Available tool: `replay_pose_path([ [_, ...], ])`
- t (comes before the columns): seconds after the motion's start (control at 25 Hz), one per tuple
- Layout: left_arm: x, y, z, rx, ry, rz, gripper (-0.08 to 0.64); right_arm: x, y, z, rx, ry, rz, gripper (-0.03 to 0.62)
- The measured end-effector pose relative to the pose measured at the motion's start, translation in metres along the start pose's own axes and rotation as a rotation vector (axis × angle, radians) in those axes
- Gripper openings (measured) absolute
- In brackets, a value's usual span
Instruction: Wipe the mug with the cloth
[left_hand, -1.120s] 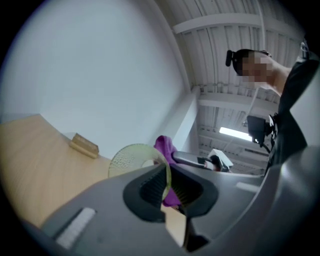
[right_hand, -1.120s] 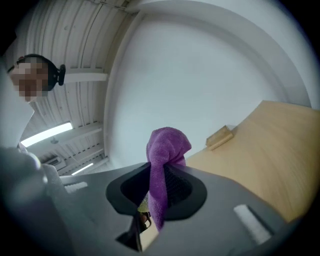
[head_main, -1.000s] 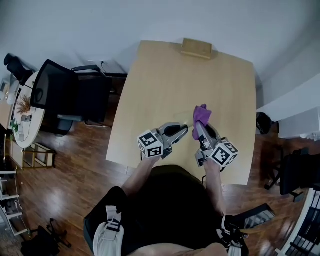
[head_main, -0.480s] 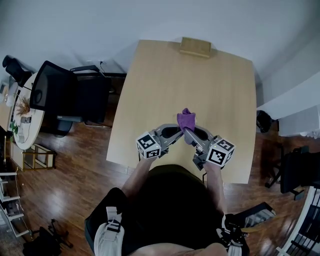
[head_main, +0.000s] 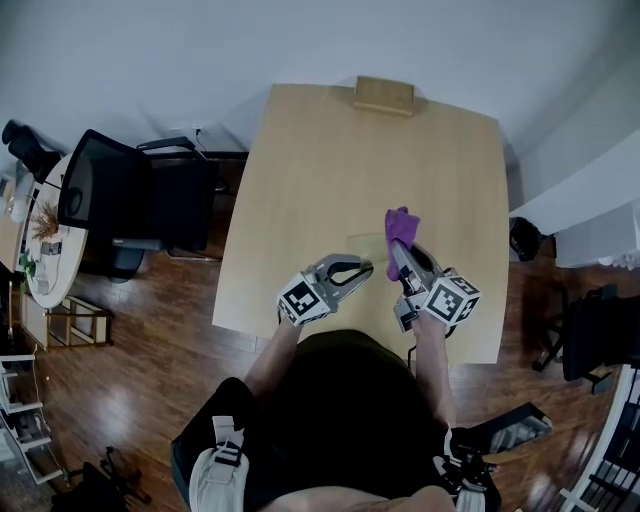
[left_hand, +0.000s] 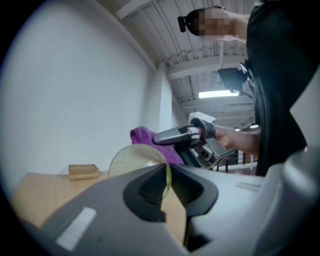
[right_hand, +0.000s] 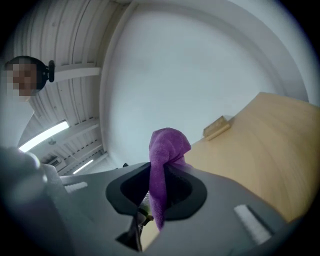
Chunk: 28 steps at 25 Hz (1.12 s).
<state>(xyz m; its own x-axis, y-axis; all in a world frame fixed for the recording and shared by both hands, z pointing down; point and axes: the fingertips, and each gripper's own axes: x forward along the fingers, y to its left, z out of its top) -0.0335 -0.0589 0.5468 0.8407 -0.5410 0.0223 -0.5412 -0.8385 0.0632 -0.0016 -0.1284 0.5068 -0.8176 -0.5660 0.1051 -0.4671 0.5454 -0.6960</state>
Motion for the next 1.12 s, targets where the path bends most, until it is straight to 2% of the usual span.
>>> replay_pose_path([
  [0.08,0.003,-0.004,-0.015,0.072,0.066,-0.011,0.043,0.009,0.016,-0.018,-0.021,0.061,0.044,0.061],
  [0.16,0.004,-0.006,-0.026,0.105,0.112,-0.024,0.045,0.018,0.039,-0.035,-0.05,0.13,0.117,0.061],
  [0.28,0.001,-0.002,-0.031,0.081,0.097,-0.009,0.05,0.028,0.075,-0.057,-0.098,0.215,0.243,0.061],
  [0.36,-0.003,0.003,-0.028,0.063,0.061,0.015,0.042,0.026,0.084,-0.054,-0.109,0.203,0.295,0.061],
  [0.44,-0.005,0.004,-0.026,0.069,0.044,0.027,0.042,0.017,0.072,-0.029,-0.087,0.118,0.265,0.061],
  [0.6,-0.014,0.0,-0.025,0.111,0.037,0.018,0.043,-0.014,0.0,0.03,0.029,-0.103,0.026,0.061],
  [0.72,-0.017,-0.005,-0.025,0.162,0.056,-0.002,0.043,-0.024,-0.028,0.035,0.048,-0.106,-0.079,0.061],
  [0.88,-0.011,-0.013,-0.025,0.228,0.069,-0.032,0.042,-0.001,-0.021,-0.009,0.036,0.045,-0.037,0.061],
  [0.96,-0.007,-0.014,-0.034,0.256,0.104,-0.041,0.043,0.012,-0.007,-0.028,0.003,0.106,-0.009,0.061],
  [1.12,-0.004,-0.014,-0.047,0.263,0.157,-0.06,0.045,0.027,0.032,-0.046,-0.047,0.187,0.093,0.061],
])
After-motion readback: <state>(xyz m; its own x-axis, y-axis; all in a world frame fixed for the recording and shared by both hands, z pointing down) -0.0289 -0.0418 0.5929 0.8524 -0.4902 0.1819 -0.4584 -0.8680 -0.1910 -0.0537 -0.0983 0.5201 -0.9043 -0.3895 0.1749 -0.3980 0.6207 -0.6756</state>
